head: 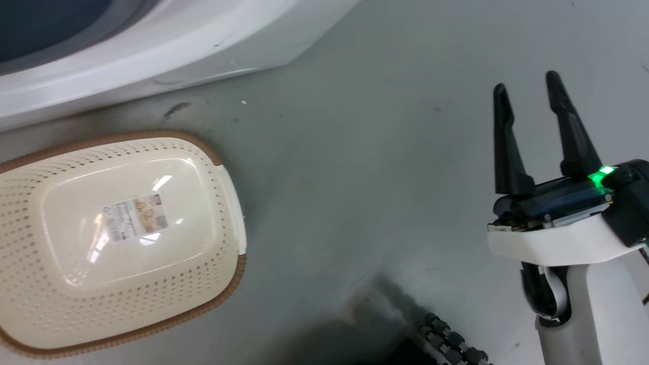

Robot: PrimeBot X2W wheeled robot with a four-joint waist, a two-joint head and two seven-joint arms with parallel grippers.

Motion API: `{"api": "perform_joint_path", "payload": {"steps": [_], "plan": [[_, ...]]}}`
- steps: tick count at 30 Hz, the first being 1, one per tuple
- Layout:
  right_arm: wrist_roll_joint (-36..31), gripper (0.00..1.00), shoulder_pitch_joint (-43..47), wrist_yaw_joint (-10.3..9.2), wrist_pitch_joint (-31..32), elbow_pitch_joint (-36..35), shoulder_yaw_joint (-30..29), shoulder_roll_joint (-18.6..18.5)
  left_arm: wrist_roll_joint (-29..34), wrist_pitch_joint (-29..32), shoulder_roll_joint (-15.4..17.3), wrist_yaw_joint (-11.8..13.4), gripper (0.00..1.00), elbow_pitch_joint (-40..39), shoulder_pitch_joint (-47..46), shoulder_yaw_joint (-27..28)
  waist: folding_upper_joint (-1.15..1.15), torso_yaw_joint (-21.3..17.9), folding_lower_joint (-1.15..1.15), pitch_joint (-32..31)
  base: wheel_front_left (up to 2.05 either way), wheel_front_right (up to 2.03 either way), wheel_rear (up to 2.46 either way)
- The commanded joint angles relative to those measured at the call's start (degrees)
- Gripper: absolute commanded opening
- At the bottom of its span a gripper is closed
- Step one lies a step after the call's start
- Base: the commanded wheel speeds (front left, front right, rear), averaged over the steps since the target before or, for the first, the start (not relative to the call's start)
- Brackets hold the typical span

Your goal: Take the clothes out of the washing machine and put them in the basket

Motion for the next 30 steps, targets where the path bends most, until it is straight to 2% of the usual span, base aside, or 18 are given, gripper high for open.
{"api": "perform_joint_path", "payload": {"steps": [1,9,13,25,26,27,30], "plan": [[0.78,1.0,-0.92,-0.06,-0.13,-0.58,1.19,0.19,0.42,1.7,1.22,-0.02,1.0,1.52,-3.29,-0.06,0.0,-2.89,-0.01,2.86,0.0,0.0,0.0],[4.09,1.0,-0.62,-0.06,-0.13,-1.9,6.57,0.19,3.22,10.52,4.73,0.3,1.0,6.8,-11.87,-2.58,0.0,-7.18,-0.01,5.78,0.0,0.0,0.0],[3.85,1.0,0.7,-0.07,-0.13,-2.48,8.8,0.2,2.93,13.58,4.55,0.99,1.0,9.35,-14.24,-2.69,0.0,-7.63,-0.01,6.21,0.0,0.0,0.0],[3.65,1.0,2.82,-0.06,-0.13,-4.39,8.46,0.17,4.64,15.7,4.51,0.9,1.0,14.17,-16.21,-5.88,0.0,-7.35,-0.01,7.61,0.0,0.0,0.0],[3.53,1.0,2.93,-0.06,-0.13,-4.41,8.36,0.17,4.5,15.79,4.37,0.78,0.38,14.53,-16.36,-6.07,0.0,-7.29,-0.01,7.69,0.0,0.0,0.0],[3.5,1.0,2.99,-0.06,-0.13,-4.39,8.25,0.17,4.34,15.65,4.25,0.68,0.0,14.86,-16.58,-6.26,0.0,-7.23,-0.01,7.75,0.0,0.0,0.0],[3.46,1.0,2.83,-0.06,-0.13,-4.23,8.07,0.17,3.98,14.44,4.2,0.53,0.0,15.59,-17.04,-6.56,0.0,-7.15,-0.01,7.71,0.0,0.0,0.0]]}}
